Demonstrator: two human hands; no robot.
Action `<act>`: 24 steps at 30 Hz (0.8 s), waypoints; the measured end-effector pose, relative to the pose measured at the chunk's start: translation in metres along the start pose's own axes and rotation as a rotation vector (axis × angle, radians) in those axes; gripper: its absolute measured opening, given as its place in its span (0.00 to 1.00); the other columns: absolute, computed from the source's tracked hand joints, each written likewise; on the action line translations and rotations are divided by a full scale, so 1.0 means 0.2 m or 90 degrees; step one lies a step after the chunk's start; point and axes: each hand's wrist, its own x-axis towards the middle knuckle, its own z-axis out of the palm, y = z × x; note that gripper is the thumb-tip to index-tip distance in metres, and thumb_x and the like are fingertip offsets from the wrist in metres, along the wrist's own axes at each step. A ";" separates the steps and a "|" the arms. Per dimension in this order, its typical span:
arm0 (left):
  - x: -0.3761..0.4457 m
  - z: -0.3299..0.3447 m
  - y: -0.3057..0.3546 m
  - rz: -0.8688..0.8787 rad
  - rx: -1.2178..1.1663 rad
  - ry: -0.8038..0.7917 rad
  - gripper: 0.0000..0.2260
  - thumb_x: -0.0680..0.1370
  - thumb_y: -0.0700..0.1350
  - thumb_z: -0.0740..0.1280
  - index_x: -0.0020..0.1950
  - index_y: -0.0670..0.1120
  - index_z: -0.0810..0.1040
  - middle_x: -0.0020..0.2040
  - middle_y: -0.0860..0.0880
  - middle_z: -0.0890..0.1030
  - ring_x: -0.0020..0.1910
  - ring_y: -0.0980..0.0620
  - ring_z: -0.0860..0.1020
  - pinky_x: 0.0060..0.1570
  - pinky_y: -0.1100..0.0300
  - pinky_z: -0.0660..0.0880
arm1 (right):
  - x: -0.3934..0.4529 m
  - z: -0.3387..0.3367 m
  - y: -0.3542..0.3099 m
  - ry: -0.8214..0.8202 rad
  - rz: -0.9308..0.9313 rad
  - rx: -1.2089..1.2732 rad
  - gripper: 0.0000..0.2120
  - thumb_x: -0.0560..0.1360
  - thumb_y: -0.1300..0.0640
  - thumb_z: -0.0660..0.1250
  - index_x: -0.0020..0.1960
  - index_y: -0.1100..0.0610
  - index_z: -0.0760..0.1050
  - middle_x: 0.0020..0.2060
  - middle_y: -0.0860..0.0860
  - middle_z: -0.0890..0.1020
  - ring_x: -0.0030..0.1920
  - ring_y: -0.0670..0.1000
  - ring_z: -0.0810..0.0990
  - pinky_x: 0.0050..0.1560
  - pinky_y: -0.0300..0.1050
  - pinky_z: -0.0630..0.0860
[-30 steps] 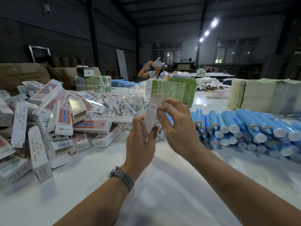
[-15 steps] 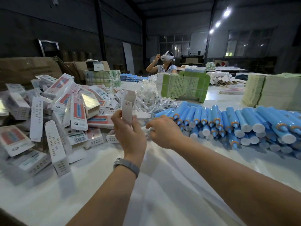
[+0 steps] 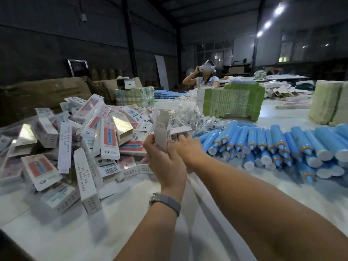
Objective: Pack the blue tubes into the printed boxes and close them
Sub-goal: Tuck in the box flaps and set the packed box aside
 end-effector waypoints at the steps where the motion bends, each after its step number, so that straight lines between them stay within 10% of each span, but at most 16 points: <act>1: 0.00 0.00 0.00 -0.001 -0.001 -0.001 0.14 0.82 0.39 0.65 0.65 0.43 0.65 0.61 0.47 0.74 0.61 0.44 0.76 0.61 0.40 0.74 | 0.01 0.00 0.00 0.020 -0.004 -0.003 0.17 0.82 0.51 0.57 0.69 0.52 0.72 0.63 0.56 0.73 0.65 0.60 0.71 0.54 0.54 0.69; 8: -0.02 0.01 0.01 -0.008 -0.007 -0.005 0.14 0.82 0.38 0.64 0.65 0.42 0.66 0.63 0.43 0.76 0.61 0.42 0.76 0.62 0.38 0.73 | 0.03 0.01 0.01 0.013 0.036 -0.015 0.18 0.82 0.50 0.55 0.69 0.52 0.72 0.68 0.55 0.73 0.70 0.60 0.64 0.63 0.56 0.65; 15: -0.02 0.02 -0.01 0.012 -0.005 -0.013 0.14 0.82 0.40 0.65 0.65 0.47 0.66 0.63 0.47 0.76 0.62 0.43 0.76 0.61 0.38 0.74 | -0.09 -0.18 0.02 0.204 -0.039 0.194 0.09 0.79 0.55 0.60 0.55 0.55 0.77 0.53 0.57 0.80 0.57 0.60 0.78 0.44 0.48 0.67; 21: -0.08 0.05 0.02 0.039 -0.074 -0.092 0.15 0.82 0.40 0.65 0.60 0.53 0.61 0.54 0.59 0.74 0.52 0.52 0.77 0.52 0.48 0.79 | -0.43 -0.35 0.28 0.388 0.047 0.524 0.08 0.79 0.51 0.67 0.50 0.54 0.81 0.44 0.52 0.79 0.40 0.48 0.76 0.43 0.45 0.73; 24: -0.13 0.08 0.03 0.098 -0.088 -0.147 0.14 0.80 0.38 0.67 0.56 0.47 0.63 0.46 0.68 0.74 0.42 0.65 0.75 0.44 0.68 0.74 | -0.66 -0.45 0.37 0.477 0.043 0.729 0.03 0.79 0.55 0.68 0.47 0.51 0.80 0.38 0.55 0.80 0.34 0.48 0.75 0.36 0.44 0.73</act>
